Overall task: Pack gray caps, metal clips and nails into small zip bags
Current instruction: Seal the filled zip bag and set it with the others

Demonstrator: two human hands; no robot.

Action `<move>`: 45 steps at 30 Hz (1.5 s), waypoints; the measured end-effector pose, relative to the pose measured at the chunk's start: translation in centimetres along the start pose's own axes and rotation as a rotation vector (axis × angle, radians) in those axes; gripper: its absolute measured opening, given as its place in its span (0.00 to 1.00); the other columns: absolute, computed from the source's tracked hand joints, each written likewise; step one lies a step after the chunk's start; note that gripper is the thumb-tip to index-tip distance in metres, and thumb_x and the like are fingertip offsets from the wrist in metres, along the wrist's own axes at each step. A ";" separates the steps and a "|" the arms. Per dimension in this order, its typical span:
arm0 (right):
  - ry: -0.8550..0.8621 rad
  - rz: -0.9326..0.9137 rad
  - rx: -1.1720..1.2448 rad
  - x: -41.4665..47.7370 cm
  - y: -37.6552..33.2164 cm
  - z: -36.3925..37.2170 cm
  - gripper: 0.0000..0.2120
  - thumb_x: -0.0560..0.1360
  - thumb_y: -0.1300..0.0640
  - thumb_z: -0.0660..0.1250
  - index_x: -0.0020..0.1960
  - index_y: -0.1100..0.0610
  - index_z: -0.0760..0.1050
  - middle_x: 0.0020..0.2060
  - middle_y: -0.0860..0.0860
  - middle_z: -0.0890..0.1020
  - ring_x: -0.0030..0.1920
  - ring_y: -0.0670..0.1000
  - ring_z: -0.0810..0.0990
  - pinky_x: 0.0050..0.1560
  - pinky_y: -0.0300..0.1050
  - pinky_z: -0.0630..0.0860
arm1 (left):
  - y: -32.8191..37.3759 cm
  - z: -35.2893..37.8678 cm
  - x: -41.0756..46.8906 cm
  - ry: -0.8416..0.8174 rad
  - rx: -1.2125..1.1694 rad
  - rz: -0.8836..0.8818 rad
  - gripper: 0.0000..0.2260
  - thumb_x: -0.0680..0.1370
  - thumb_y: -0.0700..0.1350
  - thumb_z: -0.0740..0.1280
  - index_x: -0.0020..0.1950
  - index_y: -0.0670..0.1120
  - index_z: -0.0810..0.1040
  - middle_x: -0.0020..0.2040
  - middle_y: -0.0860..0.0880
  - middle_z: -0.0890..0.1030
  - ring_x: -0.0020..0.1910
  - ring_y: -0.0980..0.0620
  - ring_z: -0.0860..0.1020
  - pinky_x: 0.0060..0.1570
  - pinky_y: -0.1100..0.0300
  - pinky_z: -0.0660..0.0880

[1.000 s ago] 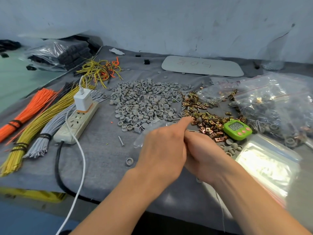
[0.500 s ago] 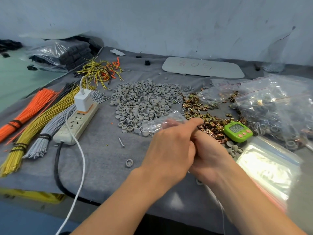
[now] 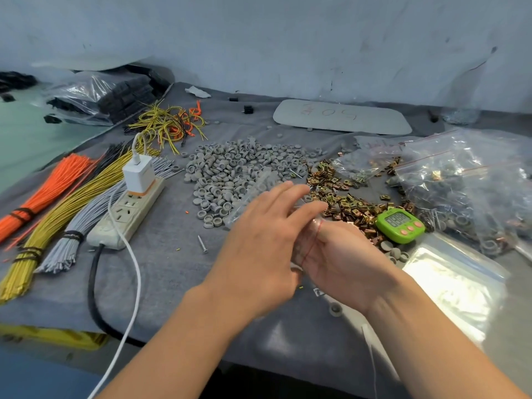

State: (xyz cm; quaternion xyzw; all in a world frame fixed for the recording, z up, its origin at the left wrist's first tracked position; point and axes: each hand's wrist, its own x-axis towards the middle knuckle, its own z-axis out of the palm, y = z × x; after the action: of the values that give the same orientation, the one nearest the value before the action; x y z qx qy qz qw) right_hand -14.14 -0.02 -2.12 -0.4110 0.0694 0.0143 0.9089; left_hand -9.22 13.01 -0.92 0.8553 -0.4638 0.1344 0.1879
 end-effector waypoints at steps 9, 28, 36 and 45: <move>0.091 -0.100 -0.179 0.7 0.3 -0.7 0.23 0.74 0.84 0.50 0.47 0.65 0.79 0.41 0.57 0.86 0.41 0.50 0.87 0.41 0.45 0.85 | 0.1 0.4 0.0 -0.073 0.224 0.075 0.43 0.65 0.38 0.70 0.79 0.54 0.65 0.75 0.50 0.71 0.79 0.48 0.62 0.81 0.47 0.47; 0.278 -0.313 -1.691 5.2 0.4 0.2 0.35 0.79 0.47 0.70 0.82 0.41 0.58 0.82 0.46 0.60 0.82 0.49 0.55 0.79 0.47 0.50 | -7.8 -2.6 -0.7 0.266 0.119 -0.585 0.32 0.69 0.34 0.72 0.71 0.50 0.70 0.62 0.47 0.78 0.65 0.46 0.71 0.74 0.46 0.64; 0.227 -0.171 -2.056 12.1 1.5 2.3 0.32 0.80 0.42 0.65 0.81 0.43 0.58 0.77 0.54 0.66 0.76 0.61 0.65 0.73 0.62 0.66 | -9.8 -2.7 -0.6 0.255 0.073 -0.666 0.32 0.71 0.39 0.75 0.72 0.52 0.68 0.64 0.49 0.77 0.67 0.45 0.71 0.73 0.48 0.64; 0.521 -0.351 -2.055 11.5 1.1 3.2 0.09 0.74 0.53 0.73 0.52 0.42 0.82 0.44 0.45 0.85 0.48 0.54 0.82 0.40 0.45 0.75 | -10.9 -2.5 -1.0 0.227 0.054 -0.678 0.33 0.71 0.40 0.75 0.73 0.52 0.67 0.65 0.50 0.77 0.67 0.47 0.70 0.73 0.48 0.65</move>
State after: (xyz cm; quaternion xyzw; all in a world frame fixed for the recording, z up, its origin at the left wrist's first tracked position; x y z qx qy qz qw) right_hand -2.46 2.76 -2.44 -0.9730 0.1557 -0.1529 0.0746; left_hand -0.67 20.30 -1.28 0.9447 -0.1263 0.1710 0.2495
